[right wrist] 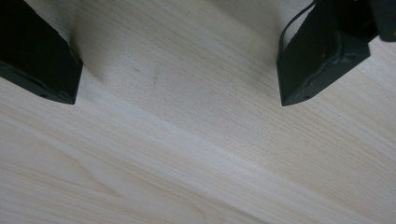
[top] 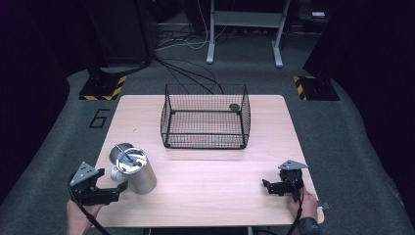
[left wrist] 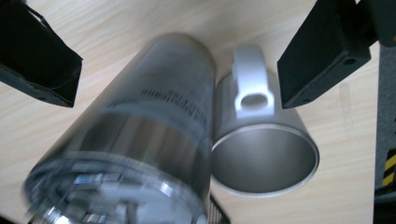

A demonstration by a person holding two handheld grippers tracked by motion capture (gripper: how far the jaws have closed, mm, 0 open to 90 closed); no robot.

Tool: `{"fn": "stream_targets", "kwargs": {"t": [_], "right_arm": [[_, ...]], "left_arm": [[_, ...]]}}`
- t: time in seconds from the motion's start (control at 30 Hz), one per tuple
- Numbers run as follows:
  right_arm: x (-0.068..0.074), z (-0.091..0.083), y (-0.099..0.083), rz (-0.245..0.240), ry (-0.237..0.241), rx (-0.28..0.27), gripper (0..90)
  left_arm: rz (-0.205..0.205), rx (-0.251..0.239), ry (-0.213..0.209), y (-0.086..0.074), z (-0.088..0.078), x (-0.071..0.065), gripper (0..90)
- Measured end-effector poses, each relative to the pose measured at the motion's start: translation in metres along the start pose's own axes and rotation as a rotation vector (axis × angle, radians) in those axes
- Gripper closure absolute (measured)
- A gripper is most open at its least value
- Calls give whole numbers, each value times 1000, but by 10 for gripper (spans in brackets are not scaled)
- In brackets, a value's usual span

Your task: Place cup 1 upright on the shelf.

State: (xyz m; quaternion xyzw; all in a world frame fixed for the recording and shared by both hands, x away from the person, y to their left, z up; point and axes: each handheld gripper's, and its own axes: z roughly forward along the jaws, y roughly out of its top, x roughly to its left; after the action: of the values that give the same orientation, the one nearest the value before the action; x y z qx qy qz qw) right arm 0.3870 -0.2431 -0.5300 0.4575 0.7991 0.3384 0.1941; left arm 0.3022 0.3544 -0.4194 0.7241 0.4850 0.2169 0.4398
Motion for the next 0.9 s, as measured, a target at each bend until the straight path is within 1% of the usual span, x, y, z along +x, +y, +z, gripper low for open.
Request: {"fn": "stream_targets", "kwargs": {"t": [0.07, 0.1, 0.2, 0.23, 0.33, 0.37, 0.4, 0.67, 0.7, 0.77, 0.83, 0.9], "right_arm": [[0, 0, 0, 0, 0, 0, 0], [0, 0, 0, 0, 0, 0, 0], [0, 0, 0, 0, 0, 0, 0], [0, 0, 0, -1, 0, 1, 0], [0, 0, 0, 0, 0, 0, 0], [0, 0, 0, 0, 0, 0, 0], [0, 0, 0, 0, 1, 1, 0], [0, 0, 0, 0, 1, 1, 0], [0, 0, 0, 0, 1, 1, 0], [0, 0, 0, 0, 0, 0, 0], [0, 0, 0, 0, 1, 1, 0], [0, 0, 0, 0, 1, 0, 0]], "left_arm": [[0, 0, 0, 0, 0, 0, 0], [8, 1, -5, 4, 4, -4, 0], [11, -1, -5, 5, 7, -6, 0], [14, 9, -9, 7, 10, -8, 0], [19, 15, -14, 9, 13, -9, 0], [21, 7, -4, 9, 15, -10, 0], [22, 12, -6, 11, 18, -11, 0], [22, 12, -6, 11, 18, -11, 0], [42, 16, 15, 14, 32, -16, 0], [45, 16, 19, 16, 36, -17, 0], [38, 13, 17, 17, 39, -18, 0], [34, 1, 25, 17, 42, -19, 0]]}}
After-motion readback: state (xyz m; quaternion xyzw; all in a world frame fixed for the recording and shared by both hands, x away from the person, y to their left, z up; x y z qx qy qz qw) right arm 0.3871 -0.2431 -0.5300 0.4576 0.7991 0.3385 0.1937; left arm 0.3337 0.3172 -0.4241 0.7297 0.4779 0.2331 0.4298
